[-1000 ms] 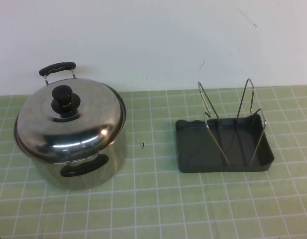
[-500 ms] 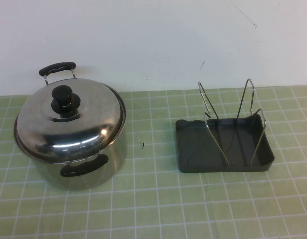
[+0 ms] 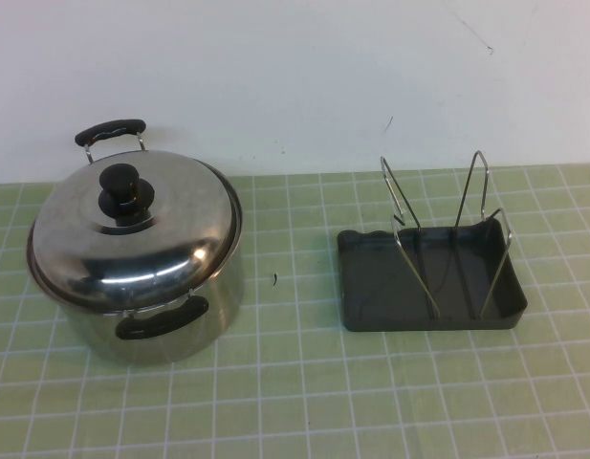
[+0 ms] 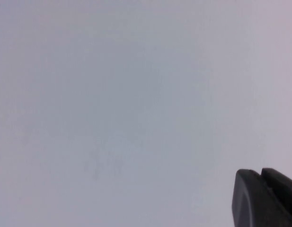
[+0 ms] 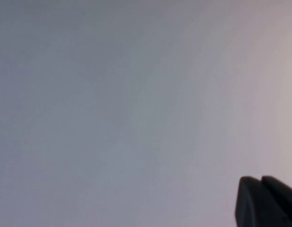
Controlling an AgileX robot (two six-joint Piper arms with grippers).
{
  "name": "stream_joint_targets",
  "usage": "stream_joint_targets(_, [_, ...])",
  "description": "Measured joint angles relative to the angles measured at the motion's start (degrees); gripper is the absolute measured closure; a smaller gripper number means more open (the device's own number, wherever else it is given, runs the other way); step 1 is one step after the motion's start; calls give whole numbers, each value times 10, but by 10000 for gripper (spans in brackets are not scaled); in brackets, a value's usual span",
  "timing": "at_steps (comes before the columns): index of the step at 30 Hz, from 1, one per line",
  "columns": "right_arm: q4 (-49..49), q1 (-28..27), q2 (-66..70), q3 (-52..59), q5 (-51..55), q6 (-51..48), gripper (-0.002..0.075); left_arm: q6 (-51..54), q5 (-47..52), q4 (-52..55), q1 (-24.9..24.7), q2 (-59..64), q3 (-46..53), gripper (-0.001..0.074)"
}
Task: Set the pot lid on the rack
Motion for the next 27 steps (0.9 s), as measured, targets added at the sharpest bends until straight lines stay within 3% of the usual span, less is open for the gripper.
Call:
stream_joint_targets(5, [0, 0, 0, 0, -21, 13, 727, -58, -21, -19, 0, 0, -4, 737])
stream_joint_targets(8, [-1, 0, 0, 0, -3, 13, 727, -128, 112, -23, 0, 0, -62, 737])
stream_joint_targets(10, [-1, 0, 0, -8, 38, 13, 727, -130, 212, -9, 0, 3, -127, 737])
stream_joint_targets(13, [-1, 0, 0, -43, 129, -3, 727, -101, 279, 20, 0, 32, -208, 737])
stream_joint_targets(18, [-1, 0, 0, -110, 234, -62, 727, -65, 303, 35, 0, 138, -288, 737])
stream_joint_targets(27, [-2, 0, -1, -172, 467, -88, 727, -63, 293, 38, 0, 385, -335, 737])
